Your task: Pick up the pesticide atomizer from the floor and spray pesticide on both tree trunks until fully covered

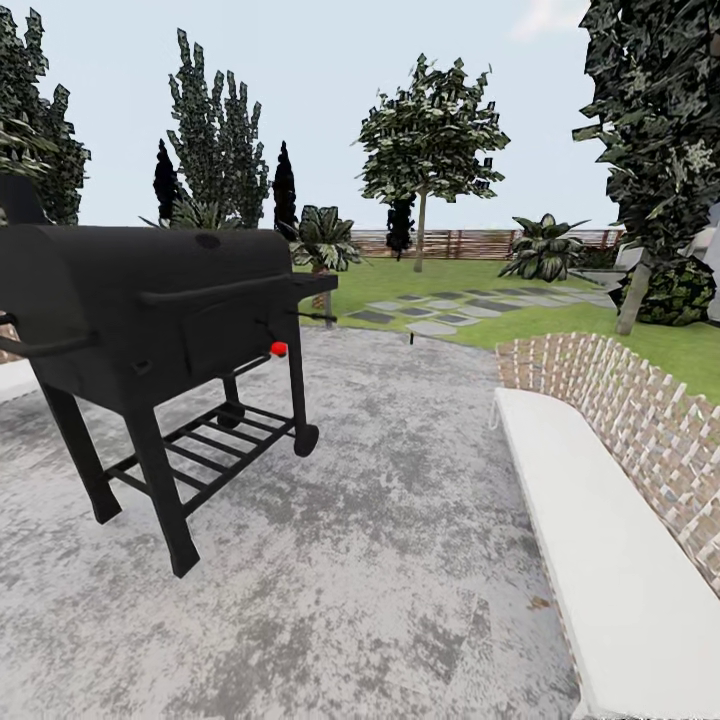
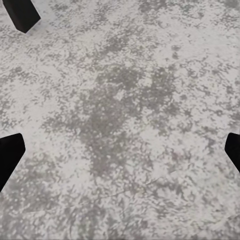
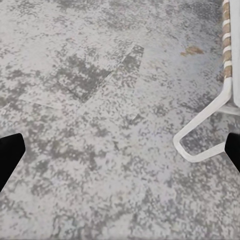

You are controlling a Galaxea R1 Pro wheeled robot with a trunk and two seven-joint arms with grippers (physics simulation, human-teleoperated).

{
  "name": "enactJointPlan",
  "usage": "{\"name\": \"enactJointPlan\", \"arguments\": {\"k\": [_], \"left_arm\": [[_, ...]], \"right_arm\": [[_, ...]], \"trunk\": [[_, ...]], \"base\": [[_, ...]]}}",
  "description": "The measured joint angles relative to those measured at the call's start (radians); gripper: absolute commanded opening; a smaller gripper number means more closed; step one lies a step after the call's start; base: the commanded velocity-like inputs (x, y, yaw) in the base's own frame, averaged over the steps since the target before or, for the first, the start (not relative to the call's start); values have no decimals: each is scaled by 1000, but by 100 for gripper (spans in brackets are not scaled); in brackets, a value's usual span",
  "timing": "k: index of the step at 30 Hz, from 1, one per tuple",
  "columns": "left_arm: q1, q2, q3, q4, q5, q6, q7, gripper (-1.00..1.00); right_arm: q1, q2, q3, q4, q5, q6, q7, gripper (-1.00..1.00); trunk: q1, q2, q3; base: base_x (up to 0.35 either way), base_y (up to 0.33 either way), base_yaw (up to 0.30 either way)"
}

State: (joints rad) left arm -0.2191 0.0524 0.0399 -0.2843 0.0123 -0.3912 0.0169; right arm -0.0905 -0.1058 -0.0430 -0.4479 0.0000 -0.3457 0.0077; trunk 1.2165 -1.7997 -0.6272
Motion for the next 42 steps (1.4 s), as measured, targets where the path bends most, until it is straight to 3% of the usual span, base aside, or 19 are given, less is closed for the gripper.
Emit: {"name": "enactJointPlan", "arguments": {"k": [15, 42], "left_arm": [[0, 0, 0, 0, 0, 0, 0, 100], [0, 0, 0, 0, 0, 0, 0, 100]], "right_arm": [[0, 0, 0, 0, 0, -1, -1, 100], [0, 0, 0, 0, 0, -1, -2, 100]], "trunk": [[58, -105, -50], [161, -294, -177]], "base": [[0, 0, 0], [0, 0, 0]]}}
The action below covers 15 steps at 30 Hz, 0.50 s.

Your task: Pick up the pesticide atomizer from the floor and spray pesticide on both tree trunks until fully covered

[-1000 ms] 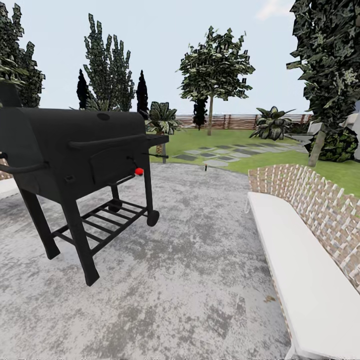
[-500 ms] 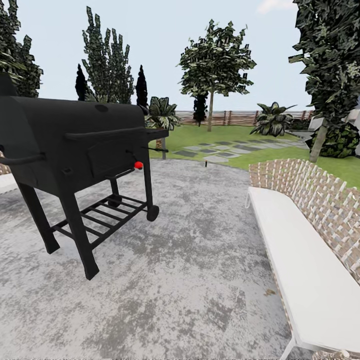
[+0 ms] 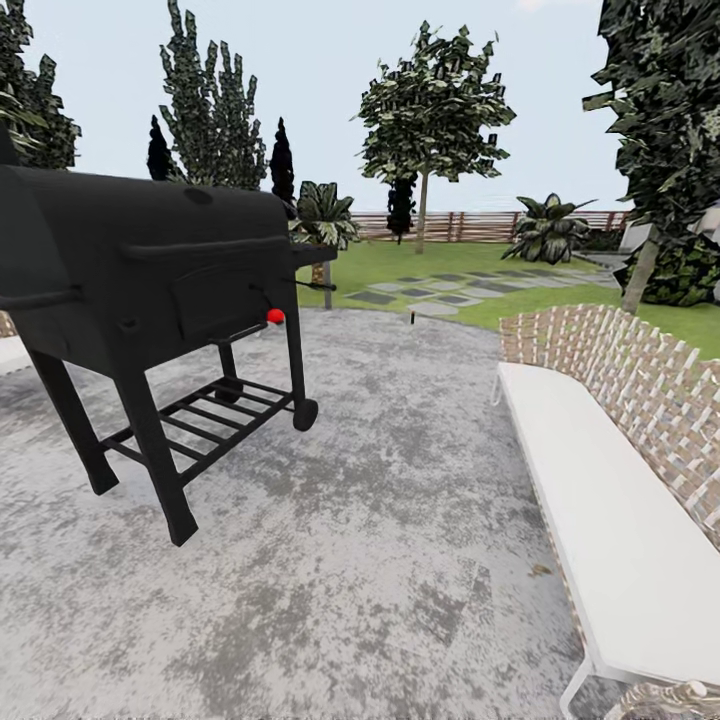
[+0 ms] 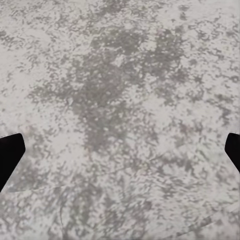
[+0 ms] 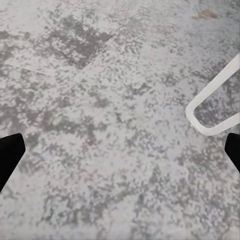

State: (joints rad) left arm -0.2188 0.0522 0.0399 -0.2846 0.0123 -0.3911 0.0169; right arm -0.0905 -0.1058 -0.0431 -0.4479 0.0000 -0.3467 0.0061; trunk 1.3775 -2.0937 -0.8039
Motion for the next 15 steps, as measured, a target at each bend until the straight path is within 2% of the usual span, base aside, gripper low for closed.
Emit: {"name": "enactJointPlan", "arguments": {"k": [12, 15], "left_arm": [[0, 0, 0, 1, -2, 1, 0, 100], [0, 0, 0, 1, -2, 1, 0, 100]], "right_arm": [[0, 0, 0, 0, 0, 0, 0, 100], [0, 0, -1, 0, 0, 0, 0, 100]], "trunk": [[46, -84, -57], [46, -84, -62]], "base": [[0, 0, 0], [0, 0, 0]]}}
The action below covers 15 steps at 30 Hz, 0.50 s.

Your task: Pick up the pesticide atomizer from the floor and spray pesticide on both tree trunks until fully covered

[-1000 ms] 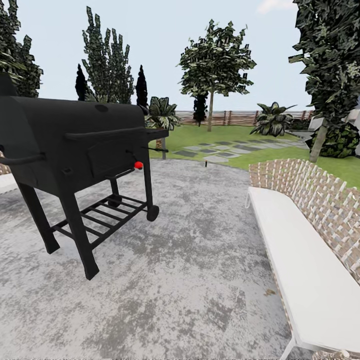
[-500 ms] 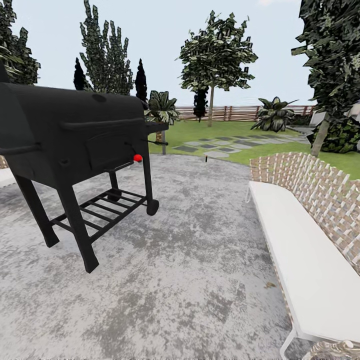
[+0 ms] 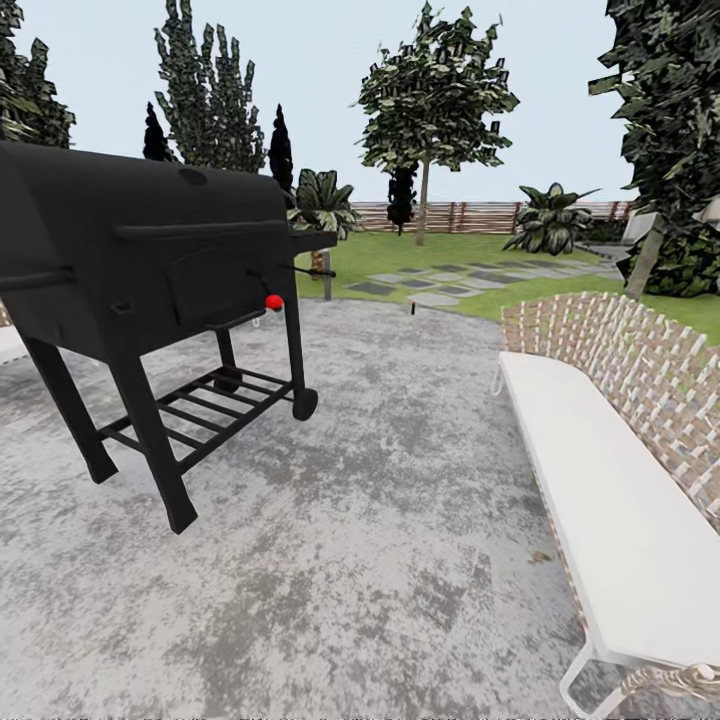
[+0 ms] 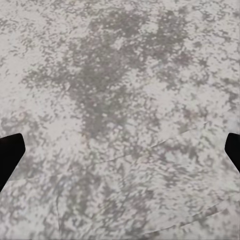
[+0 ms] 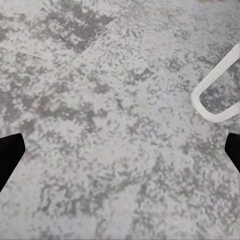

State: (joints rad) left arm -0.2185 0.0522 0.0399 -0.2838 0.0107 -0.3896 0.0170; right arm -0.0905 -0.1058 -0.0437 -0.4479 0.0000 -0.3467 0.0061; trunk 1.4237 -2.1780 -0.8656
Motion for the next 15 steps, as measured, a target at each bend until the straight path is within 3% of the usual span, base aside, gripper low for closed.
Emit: {"name": "enactJointPlan", "arguments": {"k": [8, 15], "left_arm": [[0, 1, 0, 0, 0, -1, 0, 100], [0, 2, 0, -1, -1, -2, 1, 100]], "right_arm": [[0, 0, 0, 0, 0, 0, 0, 100], [0, 0, 0, 0, 0, 0, 0, 100]], "trunk": [[0, 0, -13], [0, 0, -21]], "base": [[10, 1, 0], [251, 94, 0]]}}
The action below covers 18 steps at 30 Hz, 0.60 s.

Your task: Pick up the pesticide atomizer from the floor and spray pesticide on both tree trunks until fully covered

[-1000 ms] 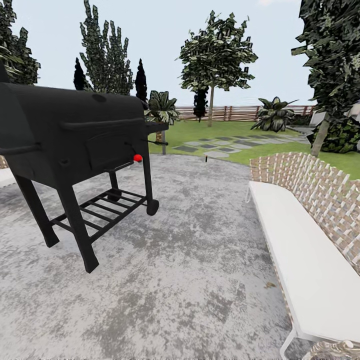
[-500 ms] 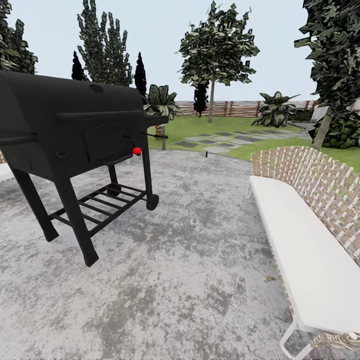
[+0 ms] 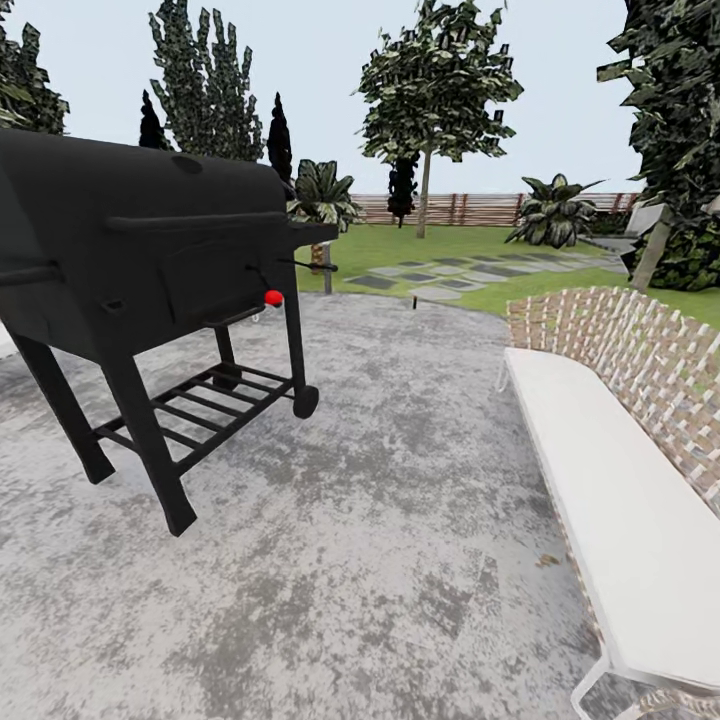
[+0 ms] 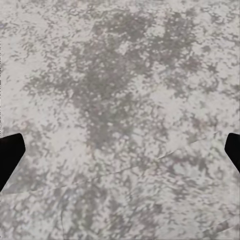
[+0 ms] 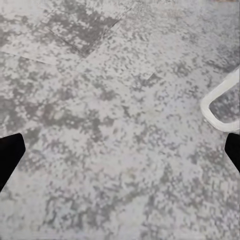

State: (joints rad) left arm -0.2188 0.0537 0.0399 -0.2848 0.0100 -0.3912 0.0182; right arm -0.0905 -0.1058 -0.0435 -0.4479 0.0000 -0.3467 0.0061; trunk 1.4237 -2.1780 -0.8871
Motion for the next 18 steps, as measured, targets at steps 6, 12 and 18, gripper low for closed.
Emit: {"name": "enactJointPlan", "arguments": {"k": [6, 12, 18], "left_arm": [[0, 0, 0, 0, -1, 0, 0, 100], [0, 0, 0, 0, -1, 1, 0, 100], [0, 0, 0, 0, -1, 2, 0, 100]], "right_arm": [[0, 0, 0, 0, 0, 0, 0, 100], [0, 0, -1, 0, 0, 0, 0, 100], [0, 0, -1, 0, 0, 0, 0, 100]], "trunk": [[0, 0, -1], [0, 0, -1], [0, 0, -1]], "base": [[312, 125, 0], [323, 115, 0], [336, 31, -3]]}}
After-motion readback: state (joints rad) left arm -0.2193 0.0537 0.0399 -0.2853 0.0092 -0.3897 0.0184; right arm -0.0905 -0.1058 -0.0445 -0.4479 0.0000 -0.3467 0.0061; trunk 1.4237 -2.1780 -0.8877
